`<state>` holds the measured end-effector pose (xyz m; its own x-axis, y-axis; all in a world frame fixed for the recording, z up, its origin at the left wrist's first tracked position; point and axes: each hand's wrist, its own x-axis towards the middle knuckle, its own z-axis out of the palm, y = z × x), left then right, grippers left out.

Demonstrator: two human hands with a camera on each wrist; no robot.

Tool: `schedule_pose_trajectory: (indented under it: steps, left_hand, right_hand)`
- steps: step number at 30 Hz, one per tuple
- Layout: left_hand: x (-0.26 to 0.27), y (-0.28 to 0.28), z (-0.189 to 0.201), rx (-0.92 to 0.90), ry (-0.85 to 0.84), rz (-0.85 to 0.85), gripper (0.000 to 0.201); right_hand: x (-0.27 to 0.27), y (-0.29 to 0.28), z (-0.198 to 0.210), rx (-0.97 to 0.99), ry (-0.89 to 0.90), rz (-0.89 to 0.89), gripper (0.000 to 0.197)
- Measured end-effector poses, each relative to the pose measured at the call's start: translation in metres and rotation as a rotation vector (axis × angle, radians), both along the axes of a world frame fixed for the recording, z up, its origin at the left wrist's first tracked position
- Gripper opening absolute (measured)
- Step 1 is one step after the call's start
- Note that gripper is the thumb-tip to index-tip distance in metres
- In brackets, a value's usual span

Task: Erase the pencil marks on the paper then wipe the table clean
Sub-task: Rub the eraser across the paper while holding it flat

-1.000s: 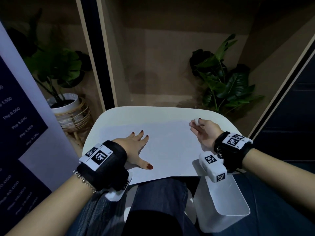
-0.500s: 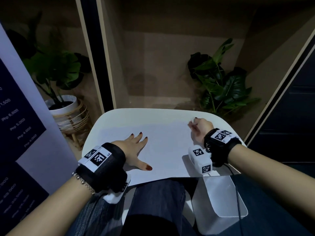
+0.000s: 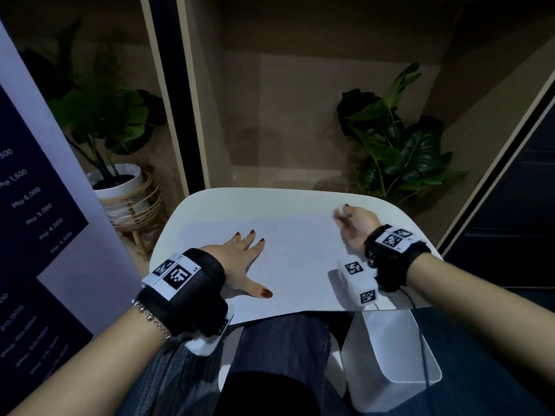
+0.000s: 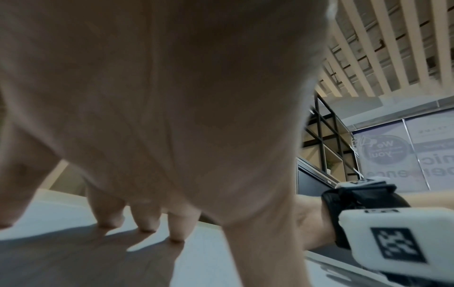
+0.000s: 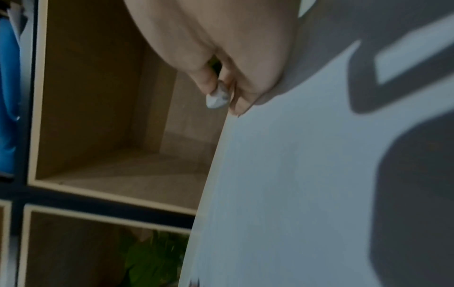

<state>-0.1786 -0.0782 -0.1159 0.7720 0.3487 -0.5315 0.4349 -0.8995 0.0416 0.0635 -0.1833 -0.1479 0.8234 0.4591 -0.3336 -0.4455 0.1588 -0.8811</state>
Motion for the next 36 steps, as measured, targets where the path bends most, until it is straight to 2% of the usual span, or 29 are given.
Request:
schedule_pose_trajectory:
  steps: [2,3,5,7,8,10,14,16,18,19,21,22,26,30,36]
  left_hand:
    - [0.001,0.000,0.000,0.005,0.002,-0.003,0.109]
    - [0.000,0.001,0.000,0.005,-0.001,-0.002,0.109]
    - [-0.001,0.001,-0.002,0.004,-0.011,-0.001,0.110]
    - [-0.002,0.002,-0.004,0.000,-0.020,-0.003,0.110]
    - [-0.002,0.002,-0.004,0.001,-0.021,-0.006,0.110]
    - [-0.002,0.002,-0.003,0.001,-0.016,-0.008,0.110]
    - [-0.002,-0.001,0.000,0.004,-0.008,-0.006,0.109]
    - [-0.001,-0.001,0.000,0.012,-0.014,-0.008,0.109]
    - [-0.001,-0.001,0.000,0.021,-0.015,-0.011,0.109]
    - [-0.001,-0.003,0.000,0.028,-0.010,-0.015,0.109]
    - [0.000,-0.007,0.001,0.041,0.007,-0.029,0.108]
    - [0.001,-0.010,0.002,0.049,0.015,-0.036,0.108]
    - [0.005,-0.027,0.004,0.094,0.010,-0.057,0.104]
    - [0.008,-0.040,0.001,0.162,-0.027,-0.058,0.102]
    - [0.007,-0.041,0.001,0.200,-0.031,-0.056,0.100]
  right_hand:
    - [0.010,-0.005,0.011,0.029,0.082,-0.058,0.023]
    - [0.004,-0.006,0.016,0.117,0.159,-0.006,0.019]
    - [-0.022,-0.005,0.023,0.243,0.284,0.287,0.021]
    - [-0.048,-0.008,0.014,0.157,0.238,0.619,0.027]
    - [-0.056,-0.012,0.009,0.080,0.188,0.708,0.026]
    - [-0.051,-0.018,0.001,0.021,0.115,0.631,0.021]
    - [-0.012,-0.028,0.009,-0.008,0.065,0.173,0.029]
    - [-0.007,-0.032,0.018,-0.015,0.109,0.097,0.027]
    - [-0.028,-0.037,0.033,-0.014,0.121,0.213,0.025]
    - [-0.040,-0.040,0.038,-0.064,0.064,0.307,0.024]
    - [-0.064,-0.045,0.039,-0.162,-0.148,0.495,0.021]
    - [-0.075,-0.047,0.033,-0.174,-0.245,0.535,0.020]
    - [-0.100,-0.057,0.000,-0.086,-0.315,0.478,0.011]
    - [-0.096,-0.056,-0.010,-0.092,-0.505,0.379,0.008]
    - [-0.090,-0.050,-0.009,-0.099,-0.690,0.440,0.015]
